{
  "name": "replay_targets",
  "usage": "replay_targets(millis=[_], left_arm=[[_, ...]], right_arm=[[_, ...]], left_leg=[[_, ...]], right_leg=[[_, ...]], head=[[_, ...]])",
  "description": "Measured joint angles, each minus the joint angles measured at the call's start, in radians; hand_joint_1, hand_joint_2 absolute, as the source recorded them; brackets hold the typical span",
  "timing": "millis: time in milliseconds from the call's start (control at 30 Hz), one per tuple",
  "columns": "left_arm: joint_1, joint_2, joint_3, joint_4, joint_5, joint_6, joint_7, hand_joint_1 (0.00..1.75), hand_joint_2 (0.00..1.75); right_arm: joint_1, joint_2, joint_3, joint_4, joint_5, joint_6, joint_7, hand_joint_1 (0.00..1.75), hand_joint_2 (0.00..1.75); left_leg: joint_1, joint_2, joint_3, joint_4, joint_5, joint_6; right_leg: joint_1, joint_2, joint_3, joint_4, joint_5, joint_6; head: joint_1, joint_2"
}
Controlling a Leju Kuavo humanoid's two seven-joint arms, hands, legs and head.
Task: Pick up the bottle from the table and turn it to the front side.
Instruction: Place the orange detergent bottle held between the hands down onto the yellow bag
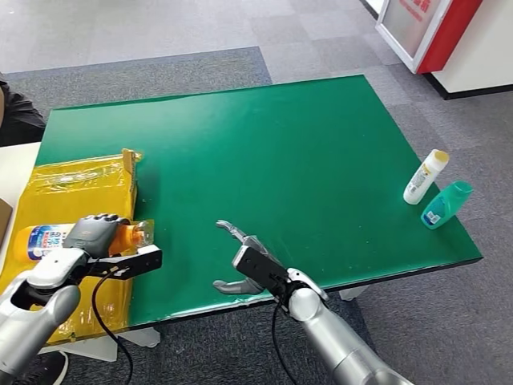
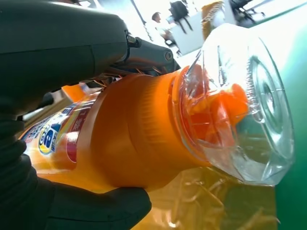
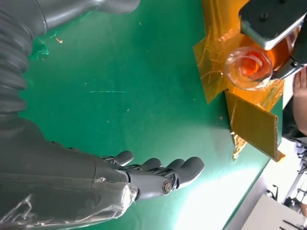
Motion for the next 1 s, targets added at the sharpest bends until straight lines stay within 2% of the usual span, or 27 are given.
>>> replay_targets(millis=[100,367,400,433,500,533,567,800,1000], left_arm=[[0.033,-0.061,0.069,0.036,-0.095,0.04,0.012,1.75,1.75],[0.074,-0.19,0.211,0.116,-0.173,0.081,-0.02,1.75,1.75],[0.076,-0.204,0.227,0.124,-0.181,0.086,-0.022,1.58,1.75],[0.077,-0.217,0.241,0.132,-0.188,0.088,-0.023,1.33,1.75],[0.078,-0.242,0.265,0.146,-0.203,0.09,-0.025,0.49,1.75],[0.078,-0.253,0.276,0.153,-0.209,0.091,-0.025,0.22,1.75],[0.078,-0.264,0.287,0.161,-0.213,0.092,-0.026,0.03,1.75],[0.085,-0.345,0.368,0.186,-0.244,0.104,-0.034,0.0,1.75],[0.098,-0.403,0.449,0.183,-0.185,0.102,-0.094,0.0,1.75]], right_arm=[[0.009,0.001,0.0,0.0,0.008,0.006,0.002,0.0,1.75],[0.023,0.005,0.0,-0.001,0.02,0.018,0.003,0.0,1.75],[0.024,0.006,0.0,-0.001,0.021,0.021,0.004,0.0,1.75],[0.025,0.006,0.0,-0.001,0.023,0.023,0.004,0.0,1.75],[0.026,0.006,-0.001,-0.001,0.026,0.028,0.005,0.0,1.75],[0.027,0.006,-0.001,-0.001,0.027,0.029,0.006,0.0,1.75],[0.028,0.006,-0.001,-0.001,0.028,0.03,0.007,0.0,1.75],[0.063,0.005,-0.022,-0.023,0.027,0.036,0.005,0.0,1.75],[0.101,-0.003,-0.054,-0.057,0.026,0.047,-0.002,0.0,1.75]], left_leg=[[0.0,0.0,0.0,0.0,0.0,0.0],[0.0,0.0,0.0,0.0,0.0,0.0],[0.0,0.0,0.0,0.0,0.0,0.0],[0.0,0.0,0.0,0.0,0.0,0.0],[0.0,0.0,0.0,0.0,0.0,0.0],[0.0,0.0,0.0,0.0,0.0,0.0],[0.0,0.0,0.0,0.0,0.0,0.0],[0.0,0.0,0.0,0.0,-0.001,0.001],[0.0,0.0,0.0,0.0,-0.001,0.001]], right_leg=[[0.0,0.0,0.0,0.0,0.0,0.0],[0.0,0.0,0.0,0.0,0.0,0.0],[0.0,0.0,0.0,0.0,0.0,0.0],[0.0,0.0,0.0,0.0,0.0,0.0],[0.0,0.0,0.0,0.0,0.0,0.0],[0.0,0.0,0.0,0.0,0.0,0.0],[0.0,0.0,0.0,0.0,0.0,0.0],[0.0,0.0,0.0,0.0,0.0,0.0],[0.0,0.0,0.0,0.0,0.0,0.0]], head=[[0.0,0.0],[0.0,0.0],[0.0,0.0],[0.0,0.0],[0.0,0.0],[0.0,0.0],[0.0,0.0],[0.0,0.0],[0.0,0.0]])
